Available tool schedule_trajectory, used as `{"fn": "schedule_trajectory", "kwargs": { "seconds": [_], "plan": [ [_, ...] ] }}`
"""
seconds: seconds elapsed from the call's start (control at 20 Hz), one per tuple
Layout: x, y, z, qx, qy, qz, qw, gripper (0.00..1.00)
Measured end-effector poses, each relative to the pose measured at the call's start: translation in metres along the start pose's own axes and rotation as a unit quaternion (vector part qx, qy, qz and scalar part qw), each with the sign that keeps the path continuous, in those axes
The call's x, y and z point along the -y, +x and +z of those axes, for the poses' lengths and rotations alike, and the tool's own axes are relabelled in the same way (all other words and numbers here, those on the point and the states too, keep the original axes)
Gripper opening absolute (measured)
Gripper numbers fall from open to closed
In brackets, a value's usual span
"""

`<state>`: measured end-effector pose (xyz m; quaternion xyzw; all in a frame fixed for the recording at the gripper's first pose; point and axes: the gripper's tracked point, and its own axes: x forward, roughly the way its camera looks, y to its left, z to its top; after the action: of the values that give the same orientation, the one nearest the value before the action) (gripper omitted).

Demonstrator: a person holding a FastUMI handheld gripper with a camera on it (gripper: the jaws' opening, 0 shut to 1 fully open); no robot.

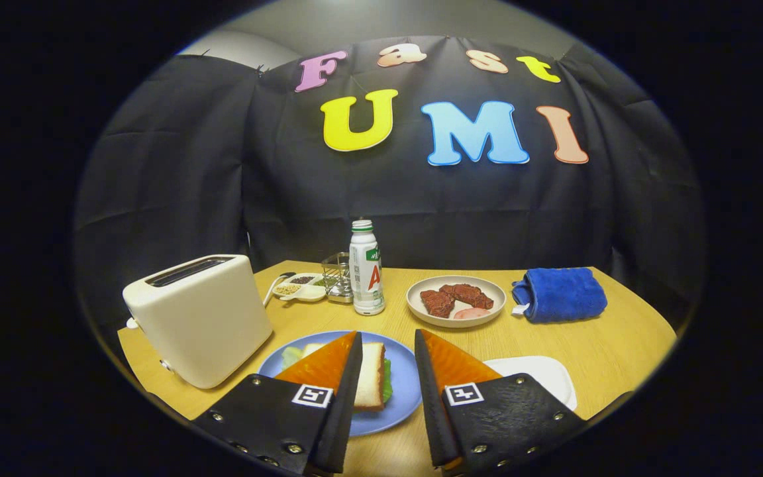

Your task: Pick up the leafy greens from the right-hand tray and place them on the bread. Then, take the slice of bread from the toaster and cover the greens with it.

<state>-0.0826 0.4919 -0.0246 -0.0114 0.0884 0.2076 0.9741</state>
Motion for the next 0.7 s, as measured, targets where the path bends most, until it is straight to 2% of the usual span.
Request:
{"fn": "schedule_trajectory", "kwargs": {
  "seconds": [0.5, 0.7],
  "plan": [
    [0.090, -0.059, 0.017, 0.039, -0.002, -0.042, 0.998, 0.47],
    [0.138, -0.090, 0.026, 0.060, -0.024, -0.061, 0.996, 0.47]
  ]
}}
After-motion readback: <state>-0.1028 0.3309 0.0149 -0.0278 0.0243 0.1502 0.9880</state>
